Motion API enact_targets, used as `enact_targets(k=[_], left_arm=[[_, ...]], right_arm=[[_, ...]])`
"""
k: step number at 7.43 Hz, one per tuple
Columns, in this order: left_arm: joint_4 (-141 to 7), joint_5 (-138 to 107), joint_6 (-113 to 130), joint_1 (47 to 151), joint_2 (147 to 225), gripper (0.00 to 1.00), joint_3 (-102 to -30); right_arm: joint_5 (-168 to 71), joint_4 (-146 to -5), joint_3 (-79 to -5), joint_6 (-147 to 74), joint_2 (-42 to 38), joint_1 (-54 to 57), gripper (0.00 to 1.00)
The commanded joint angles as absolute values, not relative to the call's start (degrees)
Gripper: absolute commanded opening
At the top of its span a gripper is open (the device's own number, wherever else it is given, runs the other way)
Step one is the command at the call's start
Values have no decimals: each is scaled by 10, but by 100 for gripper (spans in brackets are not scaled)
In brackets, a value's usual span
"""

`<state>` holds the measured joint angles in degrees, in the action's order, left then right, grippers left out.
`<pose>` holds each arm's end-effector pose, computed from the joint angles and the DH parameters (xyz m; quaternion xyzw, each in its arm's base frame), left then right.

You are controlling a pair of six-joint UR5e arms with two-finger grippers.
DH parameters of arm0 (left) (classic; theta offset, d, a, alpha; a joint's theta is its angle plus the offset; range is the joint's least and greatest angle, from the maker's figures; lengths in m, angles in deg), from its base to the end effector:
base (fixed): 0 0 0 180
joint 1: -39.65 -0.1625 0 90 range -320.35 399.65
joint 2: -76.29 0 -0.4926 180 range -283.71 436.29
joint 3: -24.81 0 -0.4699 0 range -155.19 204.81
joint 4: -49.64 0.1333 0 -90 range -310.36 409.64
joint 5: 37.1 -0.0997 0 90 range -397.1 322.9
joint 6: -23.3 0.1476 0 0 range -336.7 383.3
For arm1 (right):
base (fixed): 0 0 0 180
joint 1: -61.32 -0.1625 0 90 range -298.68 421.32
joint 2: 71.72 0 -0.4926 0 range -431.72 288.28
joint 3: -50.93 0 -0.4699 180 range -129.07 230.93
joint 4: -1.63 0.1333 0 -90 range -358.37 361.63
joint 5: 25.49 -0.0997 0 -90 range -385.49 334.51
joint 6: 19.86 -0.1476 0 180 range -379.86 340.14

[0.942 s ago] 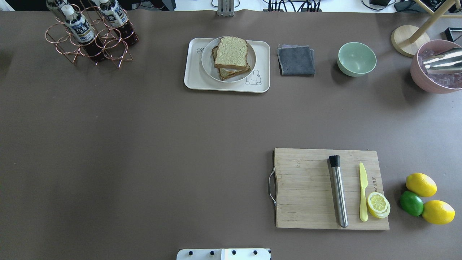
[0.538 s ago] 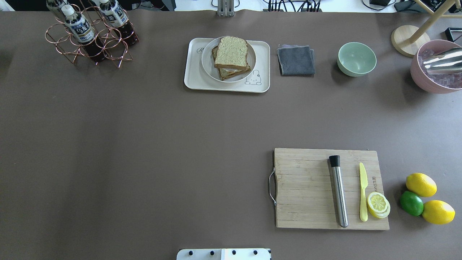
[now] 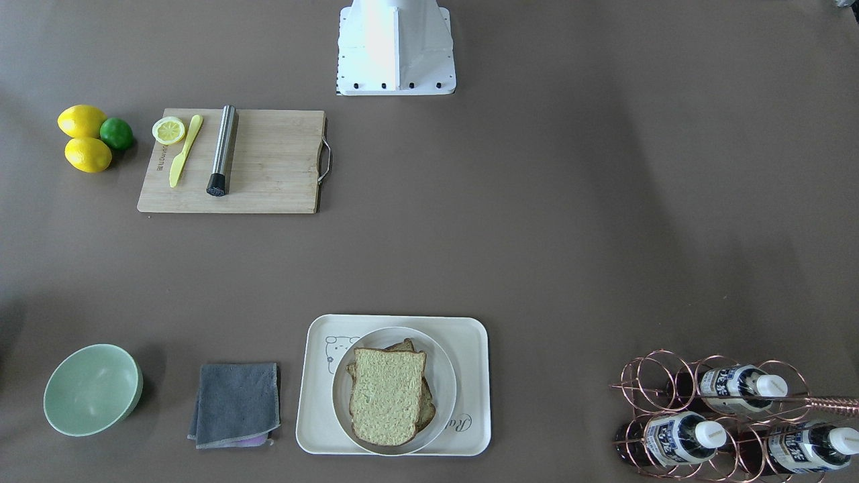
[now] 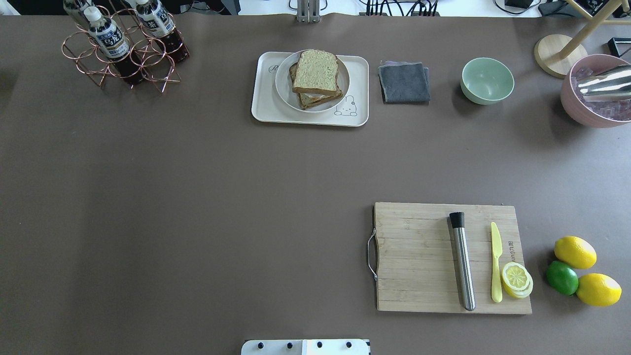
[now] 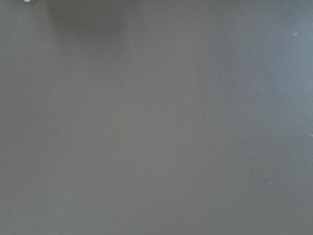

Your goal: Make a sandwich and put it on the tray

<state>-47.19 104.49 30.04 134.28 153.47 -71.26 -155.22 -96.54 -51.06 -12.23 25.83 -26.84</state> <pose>-0.0545 -0.4543 0.7896 0.0437 0.4329 0.0169 0.9002 0.0230 -0.4969 0.7342 -0.0134 -0.3407 -0.0666 0.9377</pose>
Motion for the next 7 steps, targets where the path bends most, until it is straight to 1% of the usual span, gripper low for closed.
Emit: enact_targets(k=[1, 5, 7], left_arm=[[-472, 1047, 301, 1345, 1529, 99, -711], [-471, 998, 302, 1340, 1534, 99, -713], [-440, 987, 301, 1335, 1549, 99, -715]], right_arm=[[-1552, -965, -510, -122, 258, -268, 100], [-1552, -965, -510, -122, 261, -268, 100], [-1552, -965, -510, -121, 262, -268, 100]])
